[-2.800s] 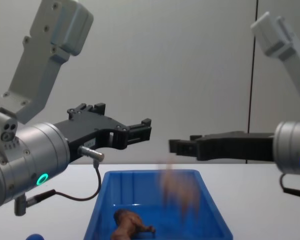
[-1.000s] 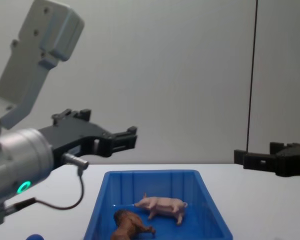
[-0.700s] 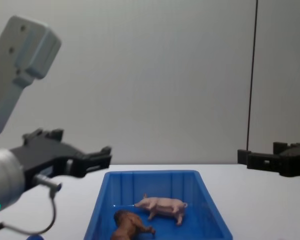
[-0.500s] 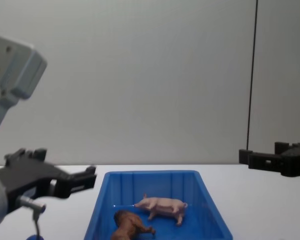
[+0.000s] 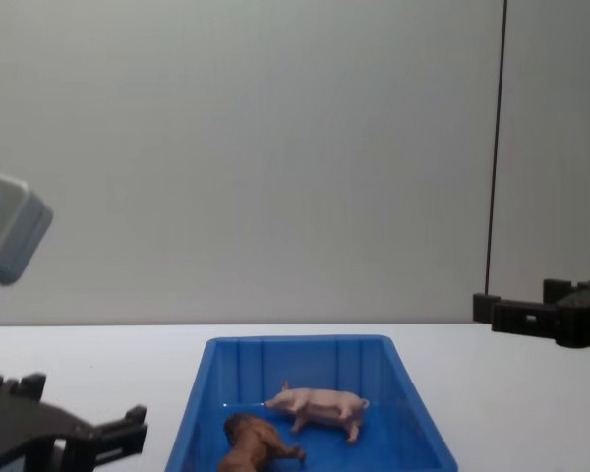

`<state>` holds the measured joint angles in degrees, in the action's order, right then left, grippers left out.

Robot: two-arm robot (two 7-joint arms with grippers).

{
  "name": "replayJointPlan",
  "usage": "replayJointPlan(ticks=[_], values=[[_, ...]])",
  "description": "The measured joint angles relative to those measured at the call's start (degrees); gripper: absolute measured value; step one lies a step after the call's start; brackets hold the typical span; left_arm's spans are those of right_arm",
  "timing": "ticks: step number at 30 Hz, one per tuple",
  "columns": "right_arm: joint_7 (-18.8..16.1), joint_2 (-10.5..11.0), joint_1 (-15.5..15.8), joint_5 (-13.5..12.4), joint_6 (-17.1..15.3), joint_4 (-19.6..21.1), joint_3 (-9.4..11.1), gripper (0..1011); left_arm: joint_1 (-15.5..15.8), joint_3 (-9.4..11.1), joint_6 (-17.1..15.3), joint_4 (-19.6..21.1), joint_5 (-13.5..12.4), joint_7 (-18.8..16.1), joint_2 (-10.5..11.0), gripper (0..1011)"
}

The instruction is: Pick up the two dolls from the table and place them into the box.

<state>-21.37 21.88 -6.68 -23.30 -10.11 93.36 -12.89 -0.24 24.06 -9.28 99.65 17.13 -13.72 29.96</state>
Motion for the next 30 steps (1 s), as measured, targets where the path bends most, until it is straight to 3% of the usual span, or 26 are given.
replayJointPlan(ticks=[28, 30], values=[[0.02, 0.08, 0.08, -0.07, 0.05, 0.03, 0.02, 1001, -1.45, -0.25, 0.90, -5.68, 0.74, 1.61, -1.69, 1001], [0.02, 0.08, 0.08, -0.07, 0.05, 0.03, 0.02, 1001, -1.43, -0.30, 0.91, -5.90, 0.75, 1.69, -1.84, 953]])
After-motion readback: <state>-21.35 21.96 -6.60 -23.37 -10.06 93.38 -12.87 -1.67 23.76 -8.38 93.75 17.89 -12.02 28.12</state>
